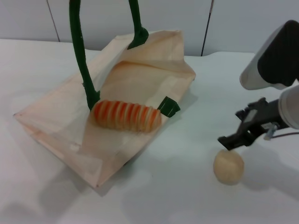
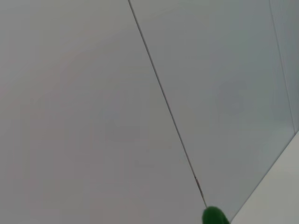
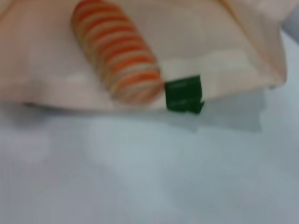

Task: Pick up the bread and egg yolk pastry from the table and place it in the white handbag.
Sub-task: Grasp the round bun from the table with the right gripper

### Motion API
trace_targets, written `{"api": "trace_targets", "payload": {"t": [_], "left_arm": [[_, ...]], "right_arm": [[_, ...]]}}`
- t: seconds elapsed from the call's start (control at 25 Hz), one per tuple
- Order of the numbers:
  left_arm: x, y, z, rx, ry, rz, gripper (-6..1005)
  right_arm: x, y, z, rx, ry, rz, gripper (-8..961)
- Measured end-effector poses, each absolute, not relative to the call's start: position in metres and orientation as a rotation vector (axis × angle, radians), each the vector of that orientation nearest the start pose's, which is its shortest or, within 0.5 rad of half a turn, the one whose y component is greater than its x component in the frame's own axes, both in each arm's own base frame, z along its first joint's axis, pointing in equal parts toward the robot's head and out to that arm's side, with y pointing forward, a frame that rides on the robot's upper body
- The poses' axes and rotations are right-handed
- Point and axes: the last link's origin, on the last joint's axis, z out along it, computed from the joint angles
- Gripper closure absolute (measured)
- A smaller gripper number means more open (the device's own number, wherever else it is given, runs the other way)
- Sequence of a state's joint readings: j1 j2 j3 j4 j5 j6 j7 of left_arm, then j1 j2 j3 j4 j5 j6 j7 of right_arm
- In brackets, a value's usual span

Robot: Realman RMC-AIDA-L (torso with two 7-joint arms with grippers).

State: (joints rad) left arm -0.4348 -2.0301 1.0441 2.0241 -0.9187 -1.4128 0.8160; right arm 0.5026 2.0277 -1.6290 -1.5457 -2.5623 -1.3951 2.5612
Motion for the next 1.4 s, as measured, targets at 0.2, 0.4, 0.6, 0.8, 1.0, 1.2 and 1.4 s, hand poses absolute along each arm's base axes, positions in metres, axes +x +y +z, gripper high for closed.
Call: {"api": "trace_targets", "payload": {"t": [0.2,0.4,0.6,0.8,1.0,1.2,1.4], "left_arm": [[-0.086,0.338,0.161,-2.263,-0.208,-0.265,870],[-0.086,0.338,0.161,-2.263,-0.208,-0.263,869],[-0.085,0.338,0.16,-2.266,-0.205,-0.262,867],[-0.085,0.338,0.16,-2.269,-0.205,-0.26,866],[-0.086,0.338,0.159,-2.27,-0.207,-0.256,864],[-0.086,0.339,0.158,-2.27,-0.209,-0.25,863],[-0.086,0.34,0.158,-2.273,-0.209,-0.251,861]], "right_arm": [[0.159,0.338,-0.004,-2.632,0.621,-0.518,102],[0.157,0.336,-0.006,-2.654,0.654,-0.559,101],[0.156,0.333,-0.012,-2.679,0.662,-0.574,101],[0.161,0.335,-0.023,-2.712,0.713,-0.585,102],[0.166,0.343,-0.031,-2.714,0.748,-0.611,102],[0.167,0.349,-0.036,-2.71,0.749,-0.619,106],[0.169,0.352,-0.039,-2.704,0.75,-0.616,111]]}}
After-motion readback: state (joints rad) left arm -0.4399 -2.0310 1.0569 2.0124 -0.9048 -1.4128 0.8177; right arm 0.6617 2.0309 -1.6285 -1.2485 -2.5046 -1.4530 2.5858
